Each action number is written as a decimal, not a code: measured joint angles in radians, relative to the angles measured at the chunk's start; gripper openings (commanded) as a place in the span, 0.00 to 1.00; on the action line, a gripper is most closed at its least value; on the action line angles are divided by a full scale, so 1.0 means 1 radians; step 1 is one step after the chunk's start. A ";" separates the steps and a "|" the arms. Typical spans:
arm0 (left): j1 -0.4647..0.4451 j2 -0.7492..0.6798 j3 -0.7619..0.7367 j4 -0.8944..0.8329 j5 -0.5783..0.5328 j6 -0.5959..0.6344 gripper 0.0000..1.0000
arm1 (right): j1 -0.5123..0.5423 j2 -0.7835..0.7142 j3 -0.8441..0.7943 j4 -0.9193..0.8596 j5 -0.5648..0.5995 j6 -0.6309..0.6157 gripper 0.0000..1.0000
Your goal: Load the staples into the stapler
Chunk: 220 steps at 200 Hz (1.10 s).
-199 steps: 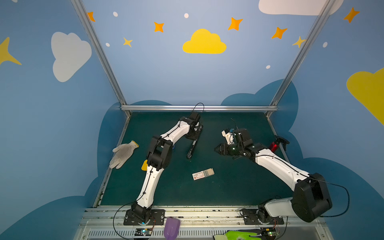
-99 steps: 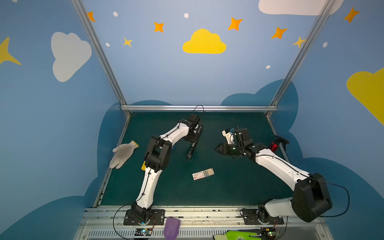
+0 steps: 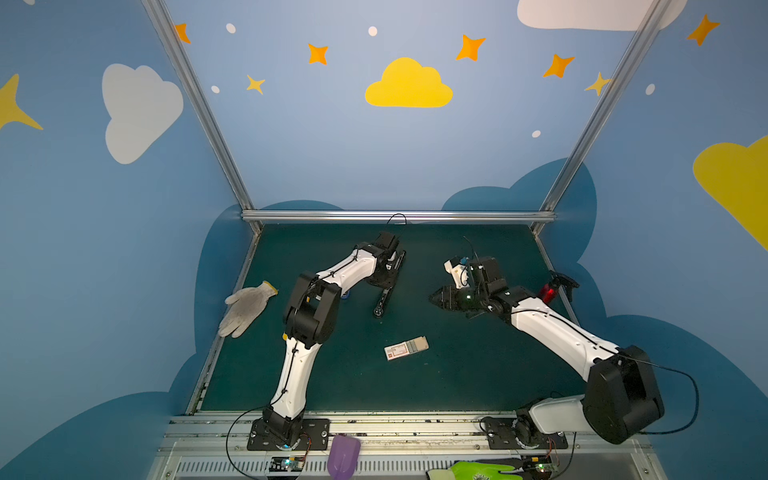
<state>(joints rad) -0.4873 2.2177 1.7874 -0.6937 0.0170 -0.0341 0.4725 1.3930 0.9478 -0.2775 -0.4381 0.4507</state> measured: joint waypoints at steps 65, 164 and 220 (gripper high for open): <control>-0.015 -0.114 -0.174 0.042 -0.013 -0.027 0.29 | -0.005 0.000 -0.009 0.016 -0.004 0.015 0.42; -0.053 -0.304 -0.426 0.061 -0.048 -0.089 0.29 | -0.007 0.000 -0.024 0.045 -0.026 0.036 0.42; -0.058 -0.410 -0.444 0.050 -0.046 -0.115 0.35 | -0.007 0.000 -0.030 0.048 -0.027 0.043 0.42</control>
<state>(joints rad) -0.5457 1.8072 1.3434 -0.6434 -0.0288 -0.1493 0.4652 1.3930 0.9176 -0.2291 -0.4648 0.4938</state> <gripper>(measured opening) 0.330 0.421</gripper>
